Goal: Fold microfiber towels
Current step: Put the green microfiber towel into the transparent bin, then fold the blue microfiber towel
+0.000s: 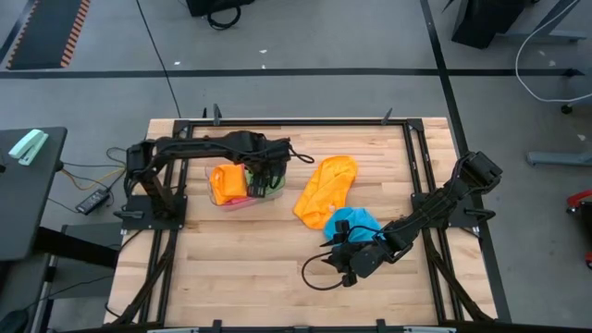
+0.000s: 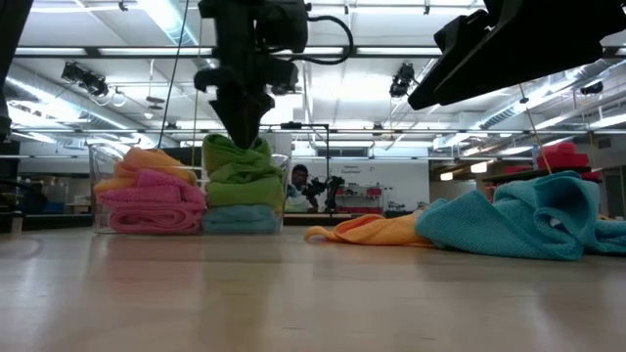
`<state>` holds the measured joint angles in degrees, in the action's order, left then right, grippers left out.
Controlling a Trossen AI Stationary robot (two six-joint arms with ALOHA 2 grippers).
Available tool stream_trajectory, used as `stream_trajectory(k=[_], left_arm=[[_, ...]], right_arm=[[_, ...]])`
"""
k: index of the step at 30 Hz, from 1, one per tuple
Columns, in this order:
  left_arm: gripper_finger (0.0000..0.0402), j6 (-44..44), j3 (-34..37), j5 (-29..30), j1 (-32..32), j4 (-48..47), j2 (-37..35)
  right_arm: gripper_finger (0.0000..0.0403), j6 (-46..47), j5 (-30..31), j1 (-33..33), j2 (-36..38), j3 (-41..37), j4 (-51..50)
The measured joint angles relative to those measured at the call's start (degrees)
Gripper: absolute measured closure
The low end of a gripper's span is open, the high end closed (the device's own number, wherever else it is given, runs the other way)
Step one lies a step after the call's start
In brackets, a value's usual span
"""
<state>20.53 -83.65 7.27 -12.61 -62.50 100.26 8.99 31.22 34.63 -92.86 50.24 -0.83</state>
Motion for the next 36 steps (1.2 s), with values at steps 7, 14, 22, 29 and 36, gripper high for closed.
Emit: stream_trajectory(k=[7, 14, 22, 29, 36], left_arm=[[0.023, -13.7, -2.3, 0.0, 1.0, -2.7, -0.8], [0.0232, -24.9, -2.3, 0.0, 3.3, -5.4, -1.1], [0.0252, -31.8, -2.3, -0.1, 10.4, -6.2, -1.1], [0.0268, -38.3, -2.3, 0.0, 17.8, -6.4, -1.1], [0.0284, -37.5, -2.1, 8.0, 27.0, -5.3, -1.0]], right_arm=[[0.0201, -1.2, 0.2, -0.4, 0.0, 0.0, -0.9], [0.0201, 0.6, 0.4, -3.2, 0.0, 0.0, -7.6], [0.0201, -1.8, 0.0, -10.9, 0.0, 0.0, -12.2], [0.0201, 2.9, -3.9, -16.0, 0.0, 0.0, -19.4], [0.0201, 7.7, -8.5, -17.0, 0.0, 3.2, -33.9]])
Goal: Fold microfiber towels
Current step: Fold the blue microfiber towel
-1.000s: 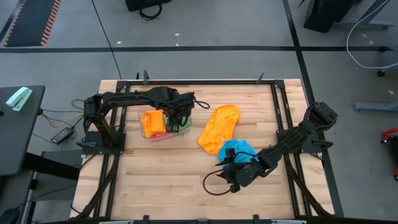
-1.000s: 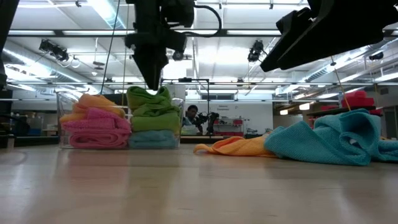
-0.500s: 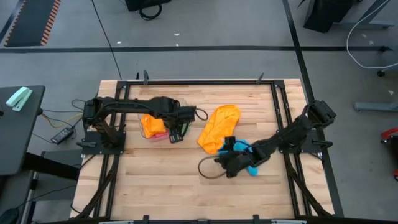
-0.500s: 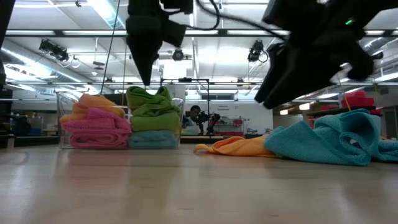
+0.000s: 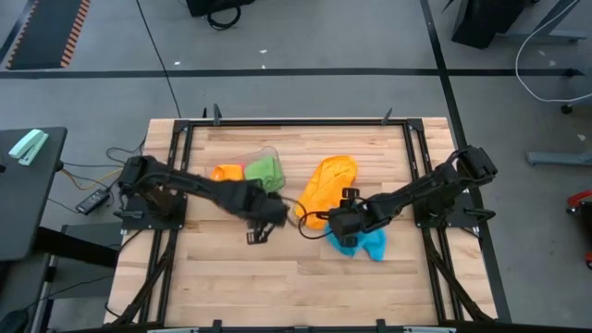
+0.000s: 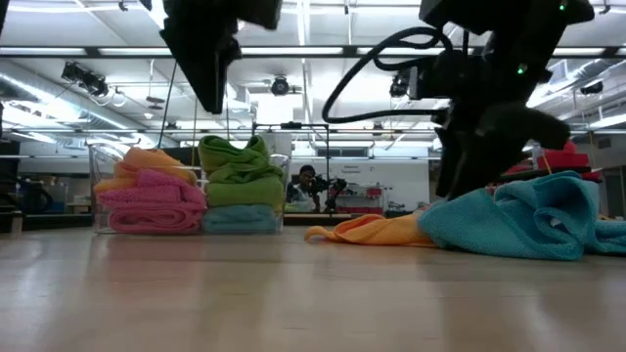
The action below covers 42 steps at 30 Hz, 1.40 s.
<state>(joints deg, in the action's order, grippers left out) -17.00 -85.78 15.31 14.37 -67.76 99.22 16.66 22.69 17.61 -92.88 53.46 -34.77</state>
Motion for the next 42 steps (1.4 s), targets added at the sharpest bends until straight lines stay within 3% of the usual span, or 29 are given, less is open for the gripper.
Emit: stream_trajectory(k=[5, 12, 20, 31, 36, 42], left_arm=[[0.0293, 0.1, 0.0, 4.0, 5.0, 1.8, 0.0], [0.0299, 0.3, 0.0, 5.3, 9.8, 5.9, 0.0], [0.0303, 0.0, 0.0, 5.9, 11.0, 8.8, 0.0], [0.0306, -0.3, 0.1, 5.9, 11.0, 8.6, 0.0], [0.0307, -0.4, 0.1, 5.9, 11.0, 8.9, 0.0], [0.031, -0.4, 0.1, 5.9, 11.0, 10.0, 0.1]], right_arm=[[0.0201, -2.7, -5.9, 2.5, 0.0, 1.3, -2.7], [0.0201, 2.5, -8.2, 6.8, 0.0, 1.7, -10.0], [0.0201, 6.4, -9.0, 14.5, 0.0, 9.2, -17.0], [0.0201, 9.7, 0.1, 24.8, 0.0, 8.1, -19.7], [0.0201, 7.1, 6.5, 25.5, 0.0, 8.0, -23.3], [0.0201, 4.2, 7.3, 24.8, 0.0, 5.5, -22.7]])
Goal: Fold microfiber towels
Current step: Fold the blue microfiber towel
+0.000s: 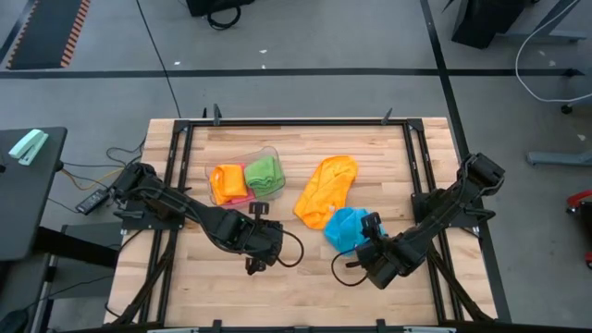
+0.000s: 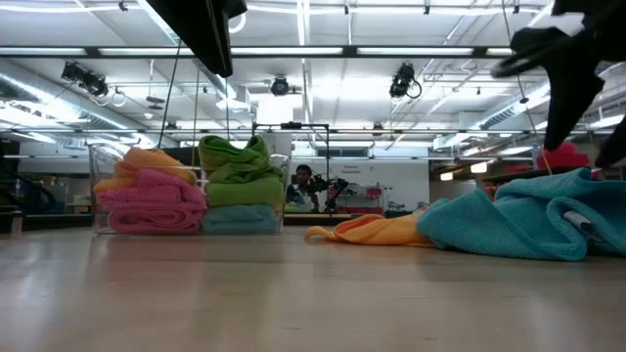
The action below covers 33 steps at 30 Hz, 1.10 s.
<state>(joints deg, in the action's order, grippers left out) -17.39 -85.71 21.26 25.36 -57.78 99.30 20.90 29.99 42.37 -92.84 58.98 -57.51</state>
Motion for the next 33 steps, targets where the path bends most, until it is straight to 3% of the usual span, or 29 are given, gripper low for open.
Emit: stream_trajectory(k=[6, 11, 15, 21, 23, 33], left_arm=[[0.0318, 0.1, 0.0, 1.0, 0.0, 1.8, 0.8], [0.0318, 1.6, 0.0, 4.4, 0.6, 3.7, 2.1], [0.0319, 1.2, 0.0, 5.6, 1.1, 5.3, 2.9], [0.0327, 2.8, 0.1, 10.2, 3.3, 7.7, 4.0], [0.0328, 2.9, 0.0, 10.5, 3.9, 9.0, 4.3], [0.0332, 5.0, 0.1, 10.4, 6.4, 10.7, 6.1]], right_arm=[[0.0201, -1.4, 0.4, 0.0, 0.0, -4.4, 2.7], [0.0215, -1.6, 4.8, 0.0, 0.0, -5.7, 3.0], [0.0264, -2.1, 5.6, -0.2, 0.0, -5.7, 4.6], [0.0377, -1.8, 5.5, -0.8, 0.0, -5.7, 7.5], [0.0393, -1.4, 5.5, -0.7, 0.0, -4.6, 6.7], [0.0394, -2.9, 7.6, -0.7, 0.0, 10.7, 3.4]])
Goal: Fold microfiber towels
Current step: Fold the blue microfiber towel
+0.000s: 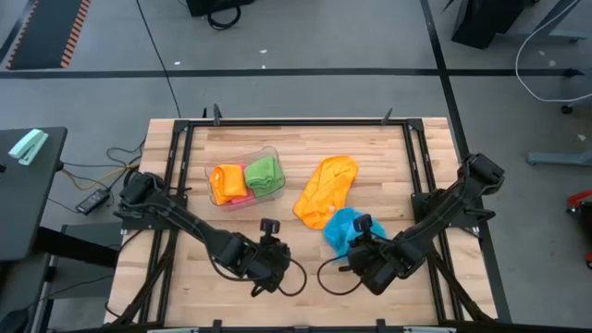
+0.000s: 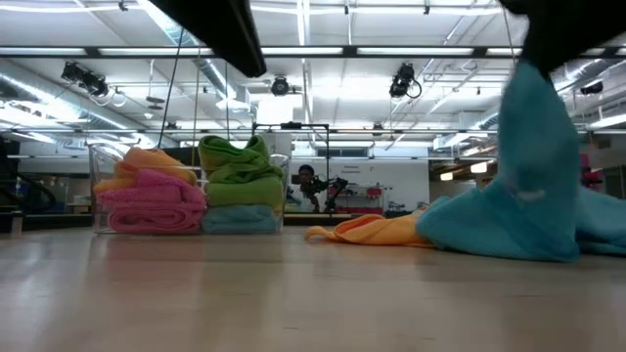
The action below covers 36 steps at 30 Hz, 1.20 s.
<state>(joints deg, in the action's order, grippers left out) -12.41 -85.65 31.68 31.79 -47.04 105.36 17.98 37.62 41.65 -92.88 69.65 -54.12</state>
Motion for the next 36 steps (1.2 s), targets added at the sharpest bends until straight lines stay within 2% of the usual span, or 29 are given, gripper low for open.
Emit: stream_trajectory(k=[6, 14, 18, 21, 26, 30, 36], left_arm=[[0.0333, 0.2, -0.1, 0.1, 0.3, 0.0, 0.4], [0.0319, 1.1, -0.1, 0.0, 1.2, -0.2, -0.6], [0.03, -0.9, -0.1, 0.0, 1.8, -0.4, -0.5], [0.027, -2.6, -0.1, -0.1, 1.9, -1.7, -0.5], [0.0209, -3.8, -0.1, 0.0, 1.8, -5.1, -0.5], [0.0182, -3.6, -0.1, 0.4, 1.8, -4.5, -0.5], [0.0182, -2.4, -0.1, 10.5, 1.4, -2.4, -0.5]], right_arm=[[0.0394, -1.2, 6.4, -0.3, 0.0, 13.6, -5.6], [0.0395, -1.8, 10.6, -1.5, 0.0, 34.1, -16.4], [0.0395, -3.3, 10.7, -1.7, 0.0, 42.4, -16.4], [0.0395, -1.3, 10.6, -1.8, 0.0, 47.2, -16.5], [0.0395, -1.0, 10.5, -1.8, 0.0, 51.4, -16.5], [0.0395, -1.0, 10.3, -1.7, 0.1, 51.6, -16.6], [0.0395, 1.0, 9.7, -1.8, 0.0, 50.0, -16.6]])
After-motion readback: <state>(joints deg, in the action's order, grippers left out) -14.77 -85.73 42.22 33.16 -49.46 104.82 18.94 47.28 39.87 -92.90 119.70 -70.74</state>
